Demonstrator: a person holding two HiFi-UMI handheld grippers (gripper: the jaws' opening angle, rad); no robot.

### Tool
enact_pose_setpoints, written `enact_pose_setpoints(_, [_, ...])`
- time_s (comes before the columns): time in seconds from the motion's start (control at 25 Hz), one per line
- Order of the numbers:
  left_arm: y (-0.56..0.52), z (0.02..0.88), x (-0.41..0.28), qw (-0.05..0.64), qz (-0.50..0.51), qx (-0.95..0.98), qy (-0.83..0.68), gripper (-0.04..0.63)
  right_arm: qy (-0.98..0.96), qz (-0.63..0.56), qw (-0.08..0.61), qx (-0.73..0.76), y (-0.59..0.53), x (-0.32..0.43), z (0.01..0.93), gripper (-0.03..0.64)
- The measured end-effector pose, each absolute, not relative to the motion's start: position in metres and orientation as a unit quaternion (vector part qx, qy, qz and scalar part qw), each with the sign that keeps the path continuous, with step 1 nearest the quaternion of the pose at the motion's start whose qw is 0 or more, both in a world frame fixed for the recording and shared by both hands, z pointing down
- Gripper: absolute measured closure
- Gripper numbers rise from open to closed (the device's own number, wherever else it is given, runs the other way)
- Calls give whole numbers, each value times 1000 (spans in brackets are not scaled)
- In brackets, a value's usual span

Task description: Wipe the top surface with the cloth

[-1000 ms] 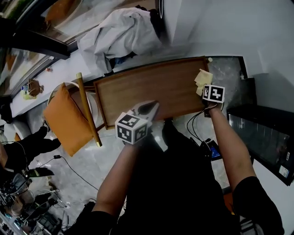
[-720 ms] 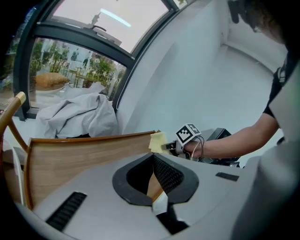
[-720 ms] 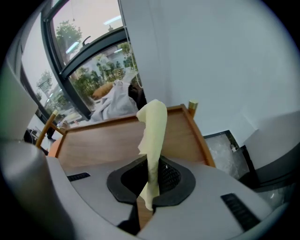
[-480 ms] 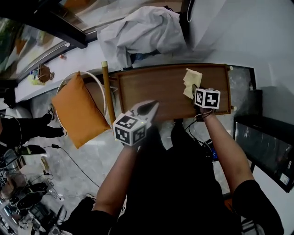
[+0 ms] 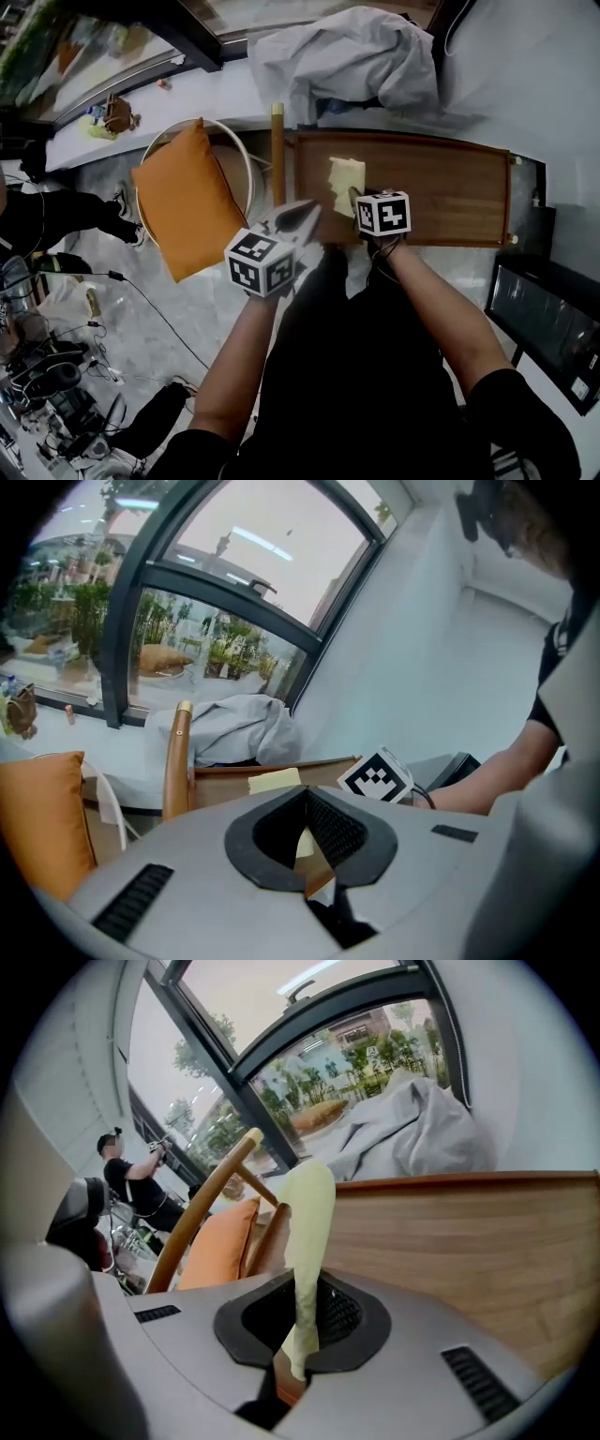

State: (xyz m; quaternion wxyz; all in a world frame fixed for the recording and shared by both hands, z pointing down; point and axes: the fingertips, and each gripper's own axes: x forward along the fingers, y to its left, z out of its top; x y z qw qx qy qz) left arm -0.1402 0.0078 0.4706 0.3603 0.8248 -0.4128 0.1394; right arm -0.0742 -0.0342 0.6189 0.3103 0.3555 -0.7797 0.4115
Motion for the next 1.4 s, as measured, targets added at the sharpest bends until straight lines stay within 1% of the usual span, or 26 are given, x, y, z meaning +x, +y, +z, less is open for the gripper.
enact_pose_setpoints(0.32, [26,476,-169,371,143,820,-411,583,-787,417,343,299,1,-157,635,584])
enact_pose_setpoints(0.44, [28,472,-167,369,134,829,-399,583,-787,411,356,291,5,-171,644,584])
enact_pose_setpoints(0.6, [31,470,-167,367,129,834,-391,583,-778,406,377,297,4,-172,658,584])
enact_pose_setpoints(0.92, [32,473,-157,365,129,837,-386,583,-753,396,424,311,3,-126,678,584])
enact_pose_setpoints(1.12, [27,472,-140,365,131,840,-380,583,-744,392,433,324,-1,-88,680,584])
enact_pose_setpoints(1.4, [20,473,-99,364,138,848,-359,583,-721,409,426,363,-11,-21,681,584])
